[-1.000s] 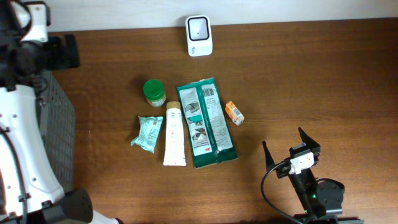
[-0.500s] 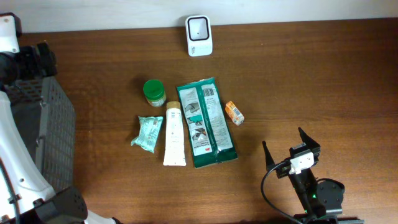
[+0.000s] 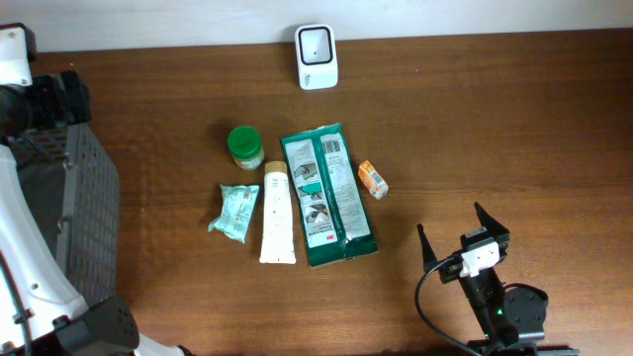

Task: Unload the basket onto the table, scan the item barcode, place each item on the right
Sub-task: 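Withdraw the left gripper back beside the basket, then move the right gripper toward the small orange package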

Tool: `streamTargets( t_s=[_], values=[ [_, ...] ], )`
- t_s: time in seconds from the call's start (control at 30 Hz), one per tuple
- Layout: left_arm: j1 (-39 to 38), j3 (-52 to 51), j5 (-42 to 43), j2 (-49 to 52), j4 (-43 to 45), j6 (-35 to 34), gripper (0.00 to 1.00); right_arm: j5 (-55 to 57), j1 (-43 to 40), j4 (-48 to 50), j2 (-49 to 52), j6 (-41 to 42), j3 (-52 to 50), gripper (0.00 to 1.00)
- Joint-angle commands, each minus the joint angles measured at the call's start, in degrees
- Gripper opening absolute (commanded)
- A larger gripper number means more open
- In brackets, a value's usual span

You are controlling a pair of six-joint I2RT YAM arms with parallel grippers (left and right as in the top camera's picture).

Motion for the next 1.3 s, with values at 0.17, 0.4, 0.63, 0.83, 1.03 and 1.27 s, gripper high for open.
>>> streamTargets(
  t_s=[0.17,0.4,0.63,0.83,1.03,1.27],
  values=[
    [0.26,-0.13,0.83,0.09,0.07,-0.52,0.99,0.26,0.37,-0.28,-0.44,0.24,-0.26,0.98],
    [0.26,-0.13,0.81,0.09,0.07,-0.52,0.99,0.26,0.37,-0.28,-0.44,0.24,-0.26,0.98],
    [0.26,-0.13,0.83,0.09,0.07,-0.52,0.99,0.26,0.37,-0.28,-0.44,0.24,-0.26,0.98],
    [0.26,-0.13,0.83,0.09,0.07,-0.52,0.99,0.28,0.37,-0.28,-0.44,0.24,-0.26,0.98],
    [0.26,-0.13,0.83,0.09,0.07,-0.52,0.99,0.48,0.37,-0.28,-0.44,0.42,-0.26,0.98],
    [0.26,-0.13,0.83,0.09,0.07,-0.52,0.99,-3.52,0.37,5.73,-0.39,6.45,0.02,0.98]
  ],
)
